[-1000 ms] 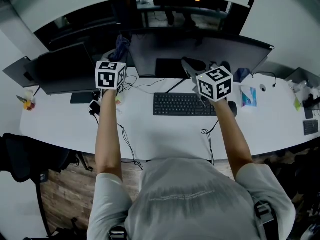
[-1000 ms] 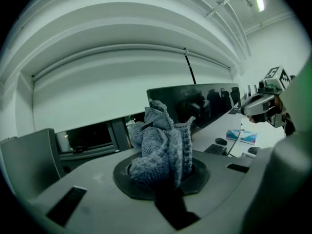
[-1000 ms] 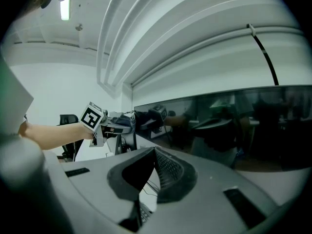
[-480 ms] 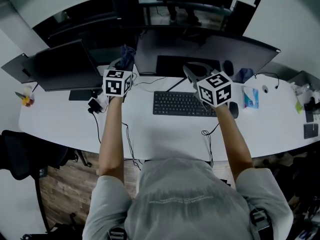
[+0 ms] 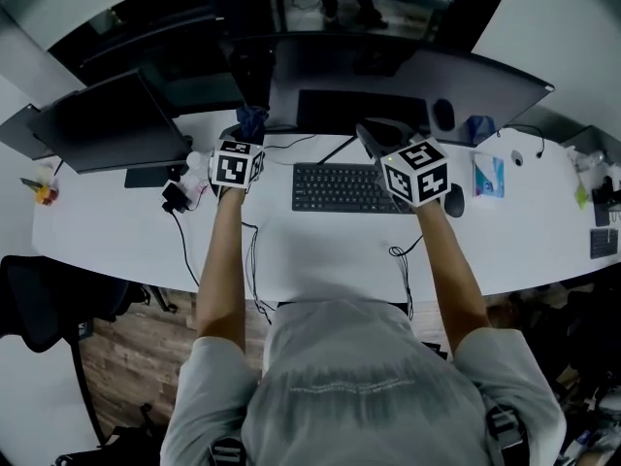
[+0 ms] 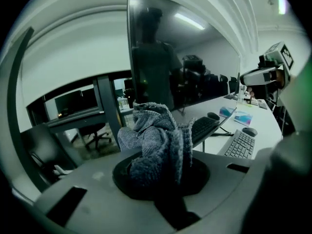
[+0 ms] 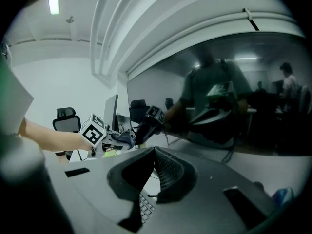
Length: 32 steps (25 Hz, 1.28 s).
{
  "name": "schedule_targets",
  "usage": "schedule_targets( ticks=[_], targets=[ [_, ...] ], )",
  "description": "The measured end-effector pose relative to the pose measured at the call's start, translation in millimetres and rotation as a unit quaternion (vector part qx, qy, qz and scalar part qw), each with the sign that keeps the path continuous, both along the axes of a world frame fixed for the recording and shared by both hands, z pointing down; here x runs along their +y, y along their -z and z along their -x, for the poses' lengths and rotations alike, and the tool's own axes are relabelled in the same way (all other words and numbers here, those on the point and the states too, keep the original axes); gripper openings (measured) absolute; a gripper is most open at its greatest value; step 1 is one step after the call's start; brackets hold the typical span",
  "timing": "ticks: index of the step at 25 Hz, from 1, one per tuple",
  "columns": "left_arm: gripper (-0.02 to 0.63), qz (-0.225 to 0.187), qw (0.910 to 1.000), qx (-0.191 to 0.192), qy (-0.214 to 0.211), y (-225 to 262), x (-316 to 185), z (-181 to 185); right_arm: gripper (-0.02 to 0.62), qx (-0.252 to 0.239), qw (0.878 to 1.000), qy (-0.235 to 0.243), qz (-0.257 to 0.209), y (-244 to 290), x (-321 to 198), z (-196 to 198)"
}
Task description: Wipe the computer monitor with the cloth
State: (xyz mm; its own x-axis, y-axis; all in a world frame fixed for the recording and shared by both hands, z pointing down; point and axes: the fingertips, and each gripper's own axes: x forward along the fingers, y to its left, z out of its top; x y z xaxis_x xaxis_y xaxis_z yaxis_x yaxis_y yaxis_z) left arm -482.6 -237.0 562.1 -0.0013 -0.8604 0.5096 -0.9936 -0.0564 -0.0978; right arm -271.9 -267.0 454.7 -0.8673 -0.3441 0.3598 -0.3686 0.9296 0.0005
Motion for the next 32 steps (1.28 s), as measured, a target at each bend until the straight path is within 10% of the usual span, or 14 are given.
schedule_targets(
  ticks=[11,20,26,32],
  targets=[
    [0.051,0.069,0.9949,0.069,0.027,-87,-2,3,0.002,0.024,0.999,-0.026,0.020,-29,-10,-22],
    [0.051,0.066,0.9714,0.213,0.081,-123,-4,-1,0.002,0.029,0.997,-0.063,0.044,-48,-17,-42],
    [0.051,0.011,0.9408,0.334,0.056,-124,-21,-27,0.002,0.037,0.996,-0.062,0.053,-59,-11,-49],
    [0.051,-0.029,0.8821,0.464,0.075,-119,-34,-46,0.002,0.027,0.994,-0.086,0.061,-61,-16,-73]
  ],
)
